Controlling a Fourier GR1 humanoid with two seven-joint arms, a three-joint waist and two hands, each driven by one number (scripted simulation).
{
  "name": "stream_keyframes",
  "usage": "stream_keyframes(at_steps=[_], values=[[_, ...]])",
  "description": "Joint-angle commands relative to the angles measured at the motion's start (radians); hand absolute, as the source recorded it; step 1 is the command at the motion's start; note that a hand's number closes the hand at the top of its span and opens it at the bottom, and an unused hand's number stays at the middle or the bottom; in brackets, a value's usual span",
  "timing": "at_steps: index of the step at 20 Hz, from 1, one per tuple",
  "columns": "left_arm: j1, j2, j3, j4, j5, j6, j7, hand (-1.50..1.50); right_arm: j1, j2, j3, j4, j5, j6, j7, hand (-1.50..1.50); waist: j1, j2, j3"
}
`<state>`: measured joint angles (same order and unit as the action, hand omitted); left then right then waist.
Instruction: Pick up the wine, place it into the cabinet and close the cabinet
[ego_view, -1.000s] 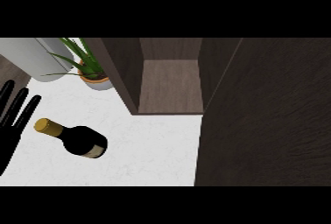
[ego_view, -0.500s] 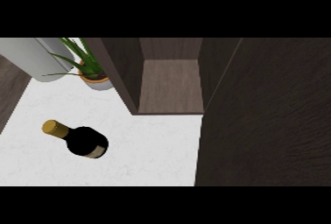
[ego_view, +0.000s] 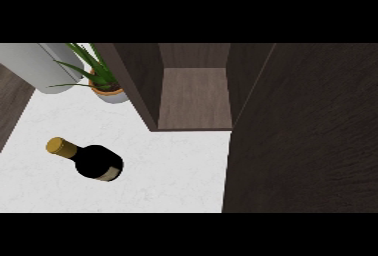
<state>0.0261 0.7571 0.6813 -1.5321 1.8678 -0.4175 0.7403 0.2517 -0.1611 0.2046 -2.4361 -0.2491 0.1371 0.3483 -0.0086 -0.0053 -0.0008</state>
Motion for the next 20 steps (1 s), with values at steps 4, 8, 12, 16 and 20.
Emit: stream_keyframes(at_steps=[4,8,12,16,20], values=[[-0.002,0.024,0.051,0.082,0.013,-0.017,0.033,-1.50,0.014,-0.015,0.008,-0.299,-0.072,-0.069,0.173,-1.50,-0.003,-0.001,-0.001],[-0.030,0.004,0.031,0.086,-0.042,-0.020,0.000,-1.50,0.010,0.000,0.023,-0.251,-0.055,-0.065,0.131,-1.50,-0.006,0.002,0.000],[-0.028,0.012,0.052,0.146,-0.040,-0.063,0.024,-1.50,-0.025,-0.025,-0.054,-0.253,-0.123,-0.070,0.163,-1.50,-0.003,0.002,0.000],[-0.053,0.009,0.027,0.217,-0.149,-0.093,-0.019,-1.50,0.004,0.030,0.078,-0.269,-0.018,-0.106,0.163,-1.50,-0.016,0.002,-0.001],[-0.094,-0.014,-0.021,0.244,-0.253,-0.100,-0.067,-1.50,0.024,-0.020,-0.043,-0.221,-0.133,-0.031,0.108,-1.50,-0.020,0.005,0.001]])
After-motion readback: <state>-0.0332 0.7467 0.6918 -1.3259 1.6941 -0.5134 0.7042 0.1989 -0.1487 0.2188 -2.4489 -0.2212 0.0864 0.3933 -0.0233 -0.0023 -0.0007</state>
